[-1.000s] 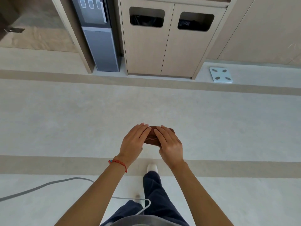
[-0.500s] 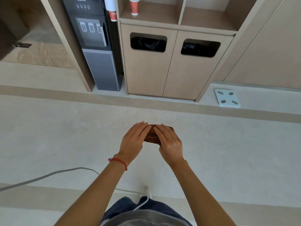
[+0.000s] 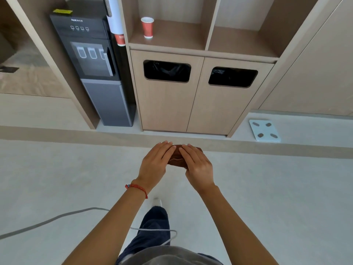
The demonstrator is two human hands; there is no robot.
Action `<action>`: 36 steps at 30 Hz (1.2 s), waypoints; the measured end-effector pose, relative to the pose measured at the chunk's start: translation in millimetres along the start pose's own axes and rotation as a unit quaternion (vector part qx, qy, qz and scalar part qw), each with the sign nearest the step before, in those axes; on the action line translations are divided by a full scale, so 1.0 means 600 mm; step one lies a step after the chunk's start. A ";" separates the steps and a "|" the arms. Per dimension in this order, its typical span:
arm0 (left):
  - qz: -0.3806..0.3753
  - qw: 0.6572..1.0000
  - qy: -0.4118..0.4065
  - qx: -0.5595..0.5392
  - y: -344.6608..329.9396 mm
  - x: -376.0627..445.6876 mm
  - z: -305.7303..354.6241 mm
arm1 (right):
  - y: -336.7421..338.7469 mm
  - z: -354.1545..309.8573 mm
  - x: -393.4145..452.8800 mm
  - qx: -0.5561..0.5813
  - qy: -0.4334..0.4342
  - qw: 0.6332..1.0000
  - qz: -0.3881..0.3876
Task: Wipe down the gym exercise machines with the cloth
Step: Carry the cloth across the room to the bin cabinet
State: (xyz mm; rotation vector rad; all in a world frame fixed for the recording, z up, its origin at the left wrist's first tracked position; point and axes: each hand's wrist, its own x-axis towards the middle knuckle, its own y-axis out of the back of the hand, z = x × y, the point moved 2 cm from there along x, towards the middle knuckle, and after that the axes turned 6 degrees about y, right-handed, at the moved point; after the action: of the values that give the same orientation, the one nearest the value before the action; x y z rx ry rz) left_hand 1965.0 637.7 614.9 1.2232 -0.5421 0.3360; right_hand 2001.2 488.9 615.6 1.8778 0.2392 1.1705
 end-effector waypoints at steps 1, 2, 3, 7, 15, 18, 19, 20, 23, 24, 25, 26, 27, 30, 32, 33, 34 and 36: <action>0.000 1.000 -0.002 -0.003 -0.009 0.021 -0.019 | -0.014 0.012 0.024 -0.001 0.001 1.000 0.001; 0.000 1.000 -0.003 -0.005 -0.017 0.044 -0.039 | -0.027 0.023 0.049 -0.002 0.000 1.000 0.002; 0.000 1.000 -0.004 -0.007 -0.024 0.066 -0.058 | -0.040 0.033 0.074 -0.004 -0.001 1.000 0.005; 0.009 1.000 -0.019 -0.018 -0.041 0.159 -0.130 | -0.088 0.075 0.167 -0.017 -0.007 1.000 0.023; 0.004 0.999 -0.034 -0.018 -0.082 0.304 -0.237 | -0.155 0.144 0.315 -0.045 -0.016 0.997 0.052; 0.005 0.999 -0.041 -0.022 -0.096 0.340 -0.259 | -0.171 0.167 0.345 -0.050 -0.017 0.997 0.055; 0.005 0.999 -0.040 -0.022 -0.102 0.351 -0.266 | -0.177 0.175 0.356 -0.050 -0.017 0.997 0.055; 0.005 0.999 -0.039 -0.021 -0.109 0.362 -0.273 | -0.182 0.183 0.366 -0.050 -0.016 0.997 0.055; 0.007 0.999 -0.037 -0.022 -0.129 0.393 -0.290 | -0.197 0.207 0.393 -0.054 -0.016 0.997 0.056; 0.008 0.999 -0.037 -0.023 -0.135 0.404 -0.295 | -0.203 0.217 0.401 -0.055 -0.016 0.997 0.057; 0.009 0.999 -0.038 -0.025 -0.141 0.415 -0.300 | -0.208 0.228 0.410 -0.055 -0.015 0.997 0.057; 0.012 0.999 -0.040 -0.024 -0.147 0.427 -0.304 | -0.214 0.238 0.418 -0.055 -0.015 0.997 0.058; 0.015 0.999 -0.043 -0.023 -0.153 0.439 -0.307 | -0.220 0.249 0.426 -0.055 -0.014 0.997 0.059; 0.025 0.999 -0.046 -0.013 -0.173 0.482 -0.319 | -0.236 0.287 0.454 -0.055 -0.011 0.997 0.060; 0.029 0.998 -0.046 -0.005 -0.191 0.512 -0.330 | -0.248 0.316 0.476 -0.051 -0.007 0.997 0.065; 0.032 0.998 -0.046 0.001 -0.201 0.527 -0.335 | -0.255 0.332 0.489 -0.049 -0.004 0.997 0.067; 0.036 0.998 -0.044 0.005 -0.210 0.543 -0.341 | -0.261 0.347 0.501 -0.046 -0.001 0.997 0.069; 0.047 0.998 -0.040 0.008 -0.224 0.575 -0.349 | -0.273 0.377 0.527 -0.038 0.005 0.997 0.071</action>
State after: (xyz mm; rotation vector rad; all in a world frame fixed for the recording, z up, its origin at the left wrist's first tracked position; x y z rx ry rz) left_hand 2364.2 779.2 651.9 1.2328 -0.6685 0.3739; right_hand 2395.8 632.9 652.9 1.8460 0.0668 1.2666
